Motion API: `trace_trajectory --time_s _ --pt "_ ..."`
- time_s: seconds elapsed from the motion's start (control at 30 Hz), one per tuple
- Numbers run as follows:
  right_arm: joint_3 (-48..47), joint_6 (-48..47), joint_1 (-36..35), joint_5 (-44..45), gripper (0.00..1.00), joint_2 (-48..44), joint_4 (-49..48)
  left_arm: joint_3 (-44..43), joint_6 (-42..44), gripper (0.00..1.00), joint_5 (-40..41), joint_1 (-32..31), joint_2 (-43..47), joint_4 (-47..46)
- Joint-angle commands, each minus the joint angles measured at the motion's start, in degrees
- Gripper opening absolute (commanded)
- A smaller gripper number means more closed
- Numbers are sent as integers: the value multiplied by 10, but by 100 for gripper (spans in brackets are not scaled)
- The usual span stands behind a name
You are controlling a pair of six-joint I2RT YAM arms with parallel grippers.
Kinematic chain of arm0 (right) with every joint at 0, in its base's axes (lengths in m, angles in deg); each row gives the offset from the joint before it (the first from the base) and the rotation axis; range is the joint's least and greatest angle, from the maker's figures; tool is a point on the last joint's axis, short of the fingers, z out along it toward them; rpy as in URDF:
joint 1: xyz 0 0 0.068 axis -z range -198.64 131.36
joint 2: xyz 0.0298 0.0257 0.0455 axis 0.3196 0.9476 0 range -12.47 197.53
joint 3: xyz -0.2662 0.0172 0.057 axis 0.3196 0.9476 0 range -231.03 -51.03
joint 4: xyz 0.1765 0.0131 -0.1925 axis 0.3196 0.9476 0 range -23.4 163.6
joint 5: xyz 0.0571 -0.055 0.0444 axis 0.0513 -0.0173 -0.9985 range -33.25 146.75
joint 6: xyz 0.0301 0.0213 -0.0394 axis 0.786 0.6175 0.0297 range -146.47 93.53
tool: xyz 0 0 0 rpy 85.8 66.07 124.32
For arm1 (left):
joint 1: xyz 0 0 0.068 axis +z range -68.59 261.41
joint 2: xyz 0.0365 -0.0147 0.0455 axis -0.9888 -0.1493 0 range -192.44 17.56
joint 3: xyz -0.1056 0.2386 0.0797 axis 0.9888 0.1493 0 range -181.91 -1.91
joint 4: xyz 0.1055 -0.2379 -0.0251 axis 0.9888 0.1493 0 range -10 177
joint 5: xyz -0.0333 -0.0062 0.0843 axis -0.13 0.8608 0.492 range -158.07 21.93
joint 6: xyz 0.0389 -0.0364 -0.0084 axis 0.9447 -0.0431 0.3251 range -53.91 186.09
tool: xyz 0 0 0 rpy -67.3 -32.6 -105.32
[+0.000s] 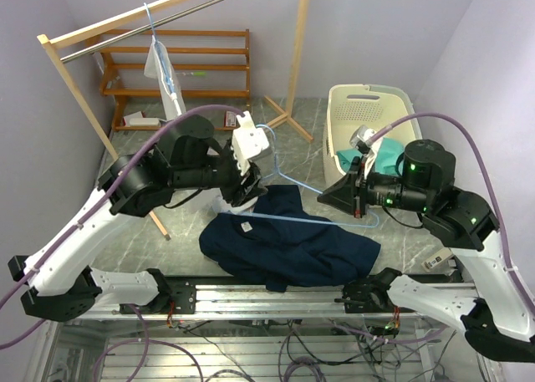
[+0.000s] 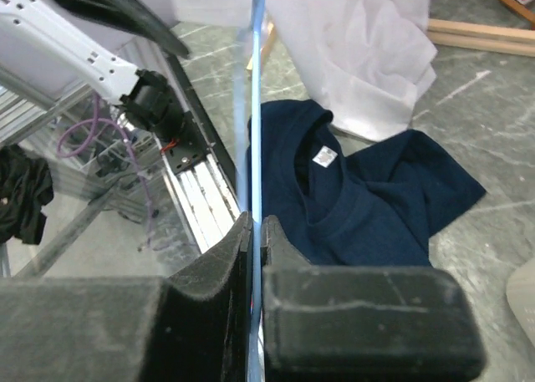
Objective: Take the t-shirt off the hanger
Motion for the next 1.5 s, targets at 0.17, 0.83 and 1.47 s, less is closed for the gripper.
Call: trace_trajectory --time_s 0.17,0.83,1.47 --pt "-21 28 3 89 0 -47 86 69 -73 75 64 -1 141 -129" --pt "92 69 3 320 0 78 -416 472 -240 7 418 0 586 -238" --pt "-159 15 3 337 0 351 -564 465 -259 7 422 -1 536 -195"
